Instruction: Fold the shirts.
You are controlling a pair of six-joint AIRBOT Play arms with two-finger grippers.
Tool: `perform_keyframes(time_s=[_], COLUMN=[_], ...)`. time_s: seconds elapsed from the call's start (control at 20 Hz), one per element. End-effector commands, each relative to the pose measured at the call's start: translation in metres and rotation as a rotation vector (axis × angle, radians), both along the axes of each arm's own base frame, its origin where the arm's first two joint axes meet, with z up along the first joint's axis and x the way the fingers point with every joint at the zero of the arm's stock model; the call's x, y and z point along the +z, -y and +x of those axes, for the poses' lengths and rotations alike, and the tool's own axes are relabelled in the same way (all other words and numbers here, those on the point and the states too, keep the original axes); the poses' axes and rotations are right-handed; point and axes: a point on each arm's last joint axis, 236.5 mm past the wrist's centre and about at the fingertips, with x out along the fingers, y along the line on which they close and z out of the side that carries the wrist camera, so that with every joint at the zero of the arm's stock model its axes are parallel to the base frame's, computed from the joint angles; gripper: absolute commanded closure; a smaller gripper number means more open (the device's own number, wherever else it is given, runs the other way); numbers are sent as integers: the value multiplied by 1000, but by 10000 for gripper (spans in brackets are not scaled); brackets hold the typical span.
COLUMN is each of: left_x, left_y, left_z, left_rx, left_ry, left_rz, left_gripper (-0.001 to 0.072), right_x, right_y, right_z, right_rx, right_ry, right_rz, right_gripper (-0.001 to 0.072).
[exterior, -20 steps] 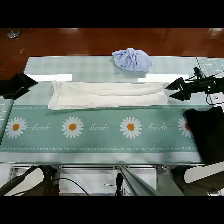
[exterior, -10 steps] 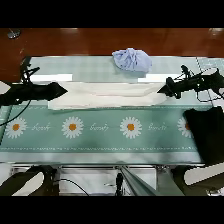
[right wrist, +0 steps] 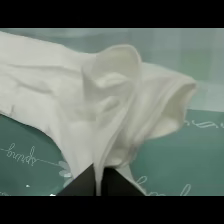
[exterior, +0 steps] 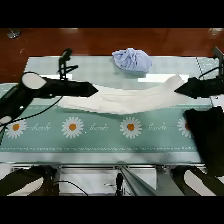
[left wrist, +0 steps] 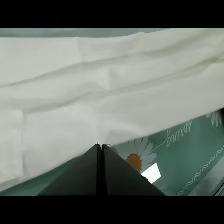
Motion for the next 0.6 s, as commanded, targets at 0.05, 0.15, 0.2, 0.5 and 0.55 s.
perform_keyframes(time_s=[0.05, 0.15, 0.2, 0.5, 0.55], left_x=[-49, -74, -80, -110, -113], left_y=[79, 107, 127, 217, 224], left_z=[-12, -30, -39, -123, -134], left_rx=[-75, -149, -190, -352, -375], left_ry=[-174, -265, -275, -399, -402], left_rz=[49, 119, 124, 114, 120], left_gripper=[660, 660, 660, 659, 659], right_x=[36, 50, 56, 82, 84], right_y=[-16, -22, -27, -48, -49], right_z=[-56, -67, -71, -70, -69], right_rx=[-23, -29, -27, -3, -4], right_ry=[116, 146, 157, 232, 237], right_rz=[-31, -17, -2, 108, 117], right_gripper=[693, 693, 693, 693, 693])
